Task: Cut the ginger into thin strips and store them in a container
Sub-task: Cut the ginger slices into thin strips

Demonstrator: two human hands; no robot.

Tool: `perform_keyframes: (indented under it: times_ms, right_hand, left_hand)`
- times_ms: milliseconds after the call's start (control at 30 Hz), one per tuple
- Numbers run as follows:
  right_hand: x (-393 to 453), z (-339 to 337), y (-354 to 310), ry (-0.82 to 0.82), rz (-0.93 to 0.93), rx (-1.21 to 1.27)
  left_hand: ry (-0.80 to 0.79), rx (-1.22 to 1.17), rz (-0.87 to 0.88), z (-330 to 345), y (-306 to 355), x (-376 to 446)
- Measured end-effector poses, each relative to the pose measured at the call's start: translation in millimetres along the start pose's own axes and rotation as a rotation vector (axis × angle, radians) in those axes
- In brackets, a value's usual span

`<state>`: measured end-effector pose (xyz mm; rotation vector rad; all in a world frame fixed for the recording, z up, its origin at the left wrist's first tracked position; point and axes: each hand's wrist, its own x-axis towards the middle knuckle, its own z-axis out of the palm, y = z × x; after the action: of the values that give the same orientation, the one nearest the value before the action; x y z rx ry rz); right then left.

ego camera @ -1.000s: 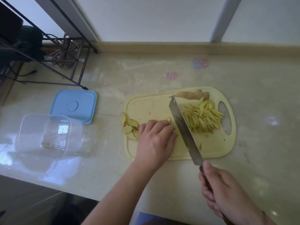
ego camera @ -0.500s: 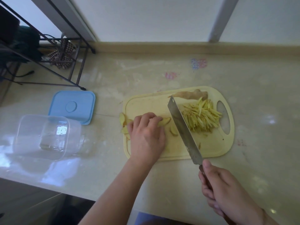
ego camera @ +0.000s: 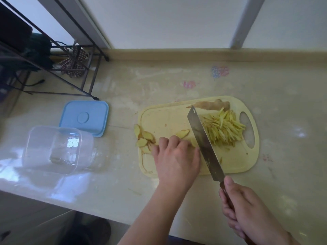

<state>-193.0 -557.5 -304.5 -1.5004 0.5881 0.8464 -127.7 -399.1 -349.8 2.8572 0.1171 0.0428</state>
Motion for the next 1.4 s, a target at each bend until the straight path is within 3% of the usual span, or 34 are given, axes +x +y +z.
perform_keyframes:
  times_ms: [133,433,667,733,833,967,1167,1400]
  right_hand:
    - [2.9,-1.2,-0.3,0.019,-0.002,0.02]
    - [6.9,0.1,1.6,0.042,-0.028,0.022]
    - [6.5,1.0,-3.5,0.03,-0.026,0.017]
    - [6.0,0.5,-2.0,0.038,-0.032,0.017]
    - [4.4,-0.2,-2.3,0.041,-0.048,-0.007]
    - [2.6,0.1,-4.4,0.045,-0.039,-0.013]
    - [3.6,0.7,-3.0,0.052,-0.028,-0.013]
    - [3.4,1.4,-2.4,0.068,-0.046,-0.015]
  left_hand:
    - [0.177,-0.151,-0.047,3.5,-15.7,6.5]
    - [0.032,0.001,0.124,-1.2,-29.4,31.2]
    - [0.032,0.048,-0.011,-14.6,-54.8,54.2]
    - [0.001,-0.035,-0.058,-20.8,-71.4,62.4]
    - [0.064,-0.23,0.014,-30.3,-93.2,62.4]
    - [0.224,-0.278,0.083,-36.9,-129.2,48.0]
    - [0.011,-0.08,0.355,-25.7,-128.9,20.3]
    - [0.128,-0.105,0.421,-20.4,-124.6,6.5]
